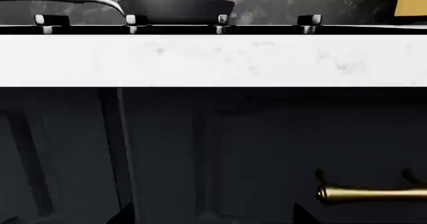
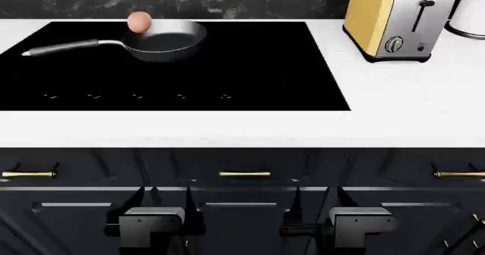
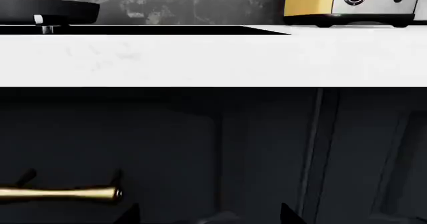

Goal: Pick the egg from the pan and place it in the bowl.

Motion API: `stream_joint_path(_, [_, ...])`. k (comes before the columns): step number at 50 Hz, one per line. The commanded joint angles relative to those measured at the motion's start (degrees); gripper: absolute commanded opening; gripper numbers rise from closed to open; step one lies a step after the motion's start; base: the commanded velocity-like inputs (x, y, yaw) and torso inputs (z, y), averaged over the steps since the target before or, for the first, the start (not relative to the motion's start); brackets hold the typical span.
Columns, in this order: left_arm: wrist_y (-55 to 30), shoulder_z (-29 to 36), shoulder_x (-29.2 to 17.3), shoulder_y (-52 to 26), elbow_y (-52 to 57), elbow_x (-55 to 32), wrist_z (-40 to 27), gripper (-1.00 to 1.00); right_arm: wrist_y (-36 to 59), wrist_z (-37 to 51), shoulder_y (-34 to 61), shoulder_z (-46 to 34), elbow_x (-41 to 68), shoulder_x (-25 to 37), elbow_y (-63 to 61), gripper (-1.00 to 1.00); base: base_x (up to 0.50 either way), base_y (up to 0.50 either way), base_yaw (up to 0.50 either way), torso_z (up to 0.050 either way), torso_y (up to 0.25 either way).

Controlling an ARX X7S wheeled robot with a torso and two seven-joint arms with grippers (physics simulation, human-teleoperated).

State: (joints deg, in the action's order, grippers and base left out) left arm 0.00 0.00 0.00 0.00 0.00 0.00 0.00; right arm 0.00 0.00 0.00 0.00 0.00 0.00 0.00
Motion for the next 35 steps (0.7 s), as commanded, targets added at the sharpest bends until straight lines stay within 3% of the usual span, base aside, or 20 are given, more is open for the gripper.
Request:
stream_joint_path(1, [-16.4,17.2,0.0,-17.2,-17.2,-15.8,-11.3,1.0,17.2,-1.9,17.2,1.6,6.1,1.4,-3.6,1.0,0.0,0.0,0.0,0.0,0.0])
stream_joint_path(2, [-7.8,19.6,-0.1,-25.8,-25.8,-16.4,-10.1,1.0,17.1,-0.7,11.0,0.5,4.4,1.2,-4.9,1.0,0.0,0.0,0.0,0.0,0.0])
stream_joint_path(3, [-8.8,20.5,-5.6,-34.4,-34.4,-17.8,-13.6,1.0,11.2,0.2,6.2,-0.2,3.5,1.1,-4.1,1.0,0.0,0.0,0.0,0.0,0.0])
stream_joint_path(5, [-6.8,20.7,-13.2,-19.6,-17.2,-18.6,-18.1,1.0,5.1,1.6,1.9,-0.9,2.9,1.3,-2.4,1.0,0.0,0.0,0.0,0.0,0.0])
stream_joint_path(7, [-1.1,20.7,-15.4,-8.0,-2.6,-17.5,-18.9,1.0,2.7,2.5,0.5,-1.4,2.8,1.5,-1.3,1.0,0.0,0.0,0.0,0.0,0.0])
stream_joint_path(12, [3.0,20.7,-16.2,-3.4,-1.2,-16.7,-19.2,1.0,1.8,3.5,0.0,-2.6,3.0,2.3,-0.2,1.0,0.0,0.0,0.0,0.0,0.0])
stream_joint_path(35, [3.8,21.0,-16.6,-3.0,-1.1,-16.8,-19.5,1.0,1.5,5.8,0.3,-5.4,4.3,4.5,0.2,1.0,0.0,0.05,0.0,0.0,0.0])
